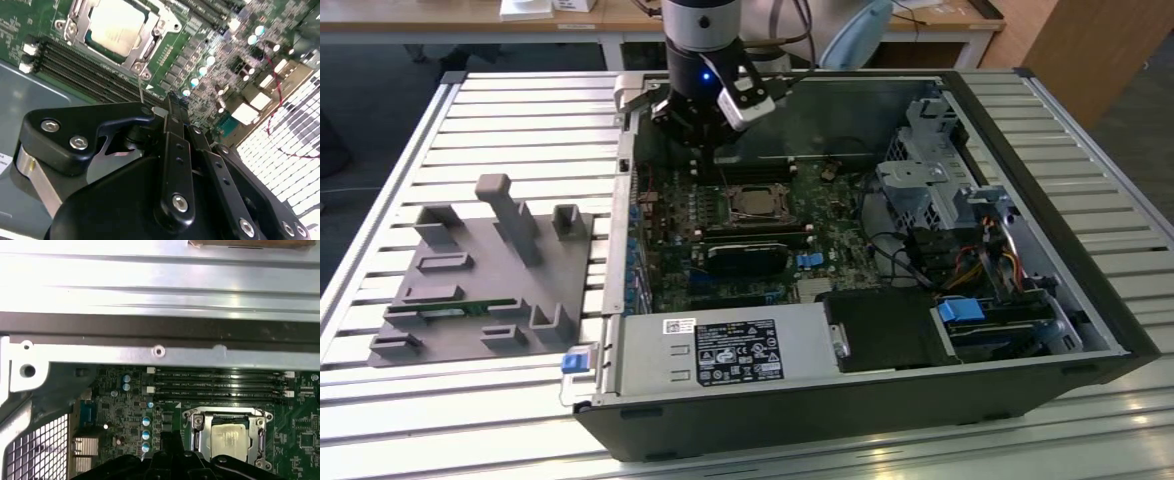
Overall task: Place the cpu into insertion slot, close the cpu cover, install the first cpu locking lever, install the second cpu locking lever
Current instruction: 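Install the first cpu locking lever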
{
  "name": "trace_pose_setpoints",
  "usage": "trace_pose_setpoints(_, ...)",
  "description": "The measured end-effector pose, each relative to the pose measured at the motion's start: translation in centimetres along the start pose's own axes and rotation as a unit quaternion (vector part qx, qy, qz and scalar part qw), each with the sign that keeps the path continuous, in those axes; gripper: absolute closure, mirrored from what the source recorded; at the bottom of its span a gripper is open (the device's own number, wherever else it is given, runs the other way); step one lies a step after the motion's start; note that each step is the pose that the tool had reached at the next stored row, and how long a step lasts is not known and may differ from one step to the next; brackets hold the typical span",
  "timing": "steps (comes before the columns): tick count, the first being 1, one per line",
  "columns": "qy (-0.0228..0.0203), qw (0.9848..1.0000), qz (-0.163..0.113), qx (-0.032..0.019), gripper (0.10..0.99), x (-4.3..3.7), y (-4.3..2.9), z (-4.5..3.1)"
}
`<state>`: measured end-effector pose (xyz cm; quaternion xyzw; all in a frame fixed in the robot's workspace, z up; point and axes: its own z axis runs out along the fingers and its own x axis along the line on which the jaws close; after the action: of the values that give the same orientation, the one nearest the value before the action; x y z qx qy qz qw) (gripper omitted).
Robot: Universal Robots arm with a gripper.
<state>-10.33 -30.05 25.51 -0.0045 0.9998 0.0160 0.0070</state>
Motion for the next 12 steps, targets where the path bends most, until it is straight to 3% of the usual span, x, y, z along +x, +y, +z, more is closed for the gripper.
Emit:
trace_pose_setpoints(9,0.0001,1.0000,-0.003,0.0000,0.980,-0.01,0.97,0.30)
trace_pose_setpoints(12,0.0001,1.0000,-0.003,-0.0001,0.980,-0.39,1.03,0.37)
